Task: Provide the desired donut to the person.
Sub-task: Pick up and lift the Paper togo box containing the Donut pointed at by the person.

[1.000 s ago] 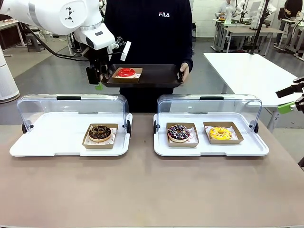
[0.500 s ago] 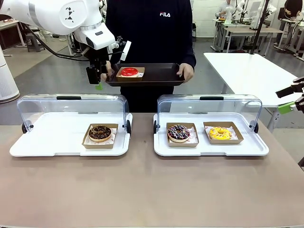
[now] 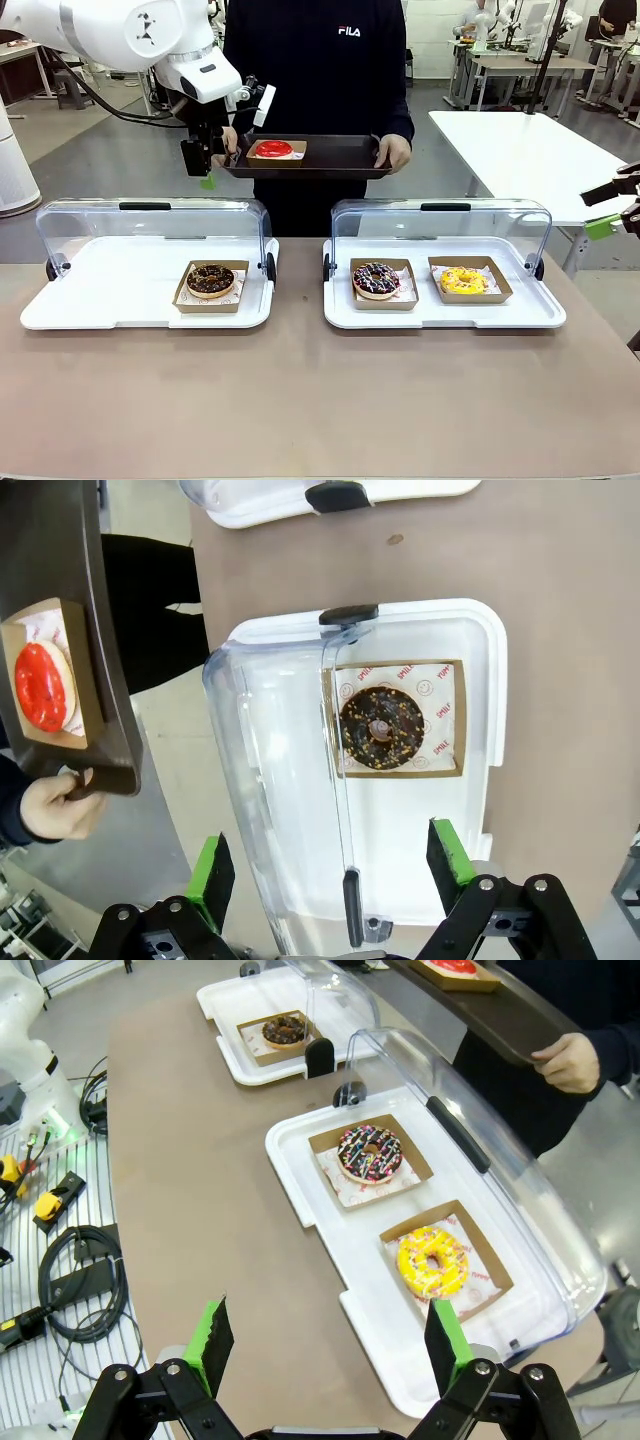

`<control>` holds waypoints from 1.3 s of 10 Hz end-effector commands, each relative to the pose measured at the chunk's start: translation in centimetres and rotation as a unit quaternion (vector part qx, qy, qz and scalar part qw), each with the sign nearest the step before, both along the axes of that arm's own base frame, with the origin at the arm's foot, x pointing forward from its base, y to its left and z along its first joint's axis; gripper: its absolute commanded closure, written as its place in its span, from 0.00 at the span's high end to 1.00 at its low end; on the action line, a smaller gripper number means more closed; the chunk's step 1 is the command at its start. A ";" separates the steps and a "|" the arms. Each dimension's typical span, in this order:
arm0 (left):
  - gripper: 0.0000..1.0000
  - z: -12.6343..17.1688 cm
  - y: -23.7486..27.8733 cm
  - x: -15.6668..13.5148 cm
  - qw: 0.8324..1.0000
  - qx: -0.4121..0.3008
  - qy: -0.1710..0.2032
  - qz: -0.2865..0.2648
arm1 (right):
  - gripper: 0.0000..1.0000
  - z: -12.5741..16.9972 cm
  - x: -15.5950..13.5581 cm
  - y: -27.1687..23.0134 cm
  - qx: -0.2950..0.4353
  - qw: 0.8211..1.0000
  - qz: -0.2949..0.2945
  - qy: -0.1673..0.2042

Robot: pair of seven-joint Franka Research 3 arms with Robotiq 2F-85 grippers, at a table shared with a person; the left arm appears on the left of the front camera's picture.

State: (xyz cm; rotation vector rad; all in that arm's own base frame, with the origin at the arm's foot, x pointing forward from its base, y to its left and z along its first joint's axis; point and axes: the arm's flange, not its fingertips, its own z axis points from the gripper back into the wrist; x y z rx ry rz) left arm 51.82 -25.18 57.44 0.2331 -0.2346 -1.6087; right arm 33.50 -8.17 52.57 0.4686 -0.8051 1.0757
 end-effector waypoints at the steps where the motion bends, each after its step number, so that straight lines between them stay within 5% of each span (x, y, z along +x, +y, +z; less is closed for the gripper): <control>1: 1.00 5.4 5.1 -2.9 0.997 -0.051 0.050 0.024 | 1.00 0.0 0.2 0.0 0.010 1.000 0.006 -0.008; 3: 1.00 8.3 12.3 -7.3 0.986 -0.125 0.072 0.079 | 1.00 0.0 0.2 0.0 0.010 1.000 0.006 -0.008; 5: 1.00 8.9 18.1 -12.3 0.975 -0.193 0.040 0.105 | 1.00 0.0 0.2 0.0 0.010 1.000 0.006 -0.008; 7: 1.00 7.0 22.5 -17.1 0.962 -0.246 -0.004 0.121 | 1.00 0.0 0.2 0.0 0.010 1.000 0.006 -0.008; 10: 1.00 2.9 26.9 -22.5 0.958 -0.237 -0.072 0.144 | 1.00 0.0 0.2 0.0 0.010 1.000 0.006 -0.008; 13: 1.00 0.1 30.3 -22.5 0.945 -0.273 -0.052 0.172 | 1.00 0.0 0.2 0.0 0.010 1.000 0.006 -0.008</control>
